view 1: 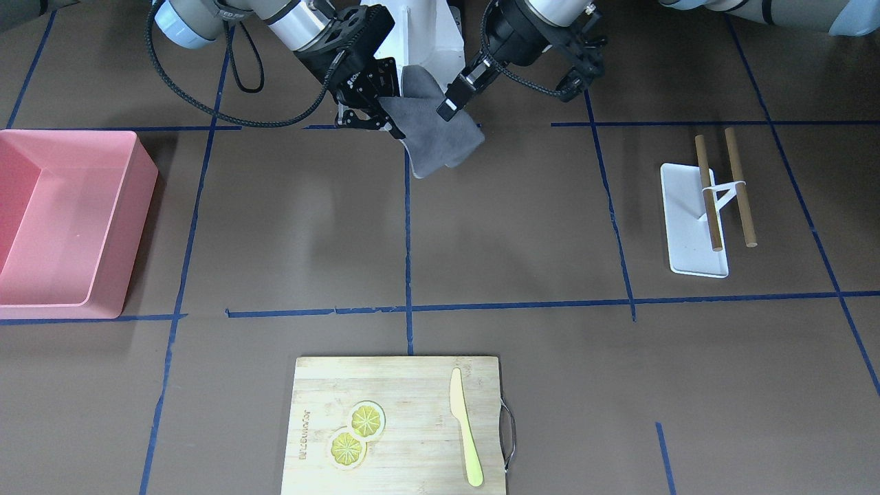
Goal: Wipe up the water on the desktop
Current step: 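Grasp the grey cloth with the right gripper while the left gripper releases it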
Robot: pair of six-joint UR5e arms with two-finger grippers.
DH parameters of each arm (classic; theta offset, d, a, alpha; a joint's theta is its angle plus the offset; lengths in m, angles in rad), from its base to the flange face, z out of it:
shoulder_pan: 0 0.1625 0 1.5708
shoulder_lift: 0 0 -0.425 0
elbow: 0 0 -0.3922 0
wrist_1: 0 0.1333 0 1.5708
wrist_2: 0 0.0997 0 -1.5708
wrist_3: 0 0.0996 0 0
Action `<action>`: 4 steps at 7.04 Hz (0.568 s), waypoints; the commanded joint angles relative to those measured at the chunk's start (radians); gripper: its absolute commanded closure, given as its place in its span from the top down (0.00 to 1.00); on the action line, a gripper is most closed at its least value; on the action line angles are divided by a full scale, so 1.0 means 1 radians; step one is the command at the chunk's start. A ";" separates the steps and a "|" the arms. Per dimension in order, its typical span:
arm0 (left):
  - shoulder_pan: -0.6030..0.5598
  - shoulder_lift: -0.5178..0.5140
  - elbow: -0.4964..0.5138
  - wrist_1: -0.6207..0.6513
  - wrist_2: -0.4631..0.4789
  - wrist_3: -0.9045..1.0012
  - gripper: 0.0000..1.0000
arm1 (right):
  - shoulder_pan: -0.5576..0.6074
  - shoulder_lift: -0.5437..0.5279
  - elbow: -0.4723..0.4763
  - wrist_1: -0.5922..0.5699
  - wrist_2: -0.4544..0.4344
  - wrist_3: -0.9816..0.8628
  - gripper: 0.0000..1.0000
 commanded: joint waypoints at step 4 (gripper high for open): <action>-0.067 0.118 -0.028 0.017 -0.010 0.347 1.00 | 0.088 0.012 0.047 -0.353 0.000 0.148 0.00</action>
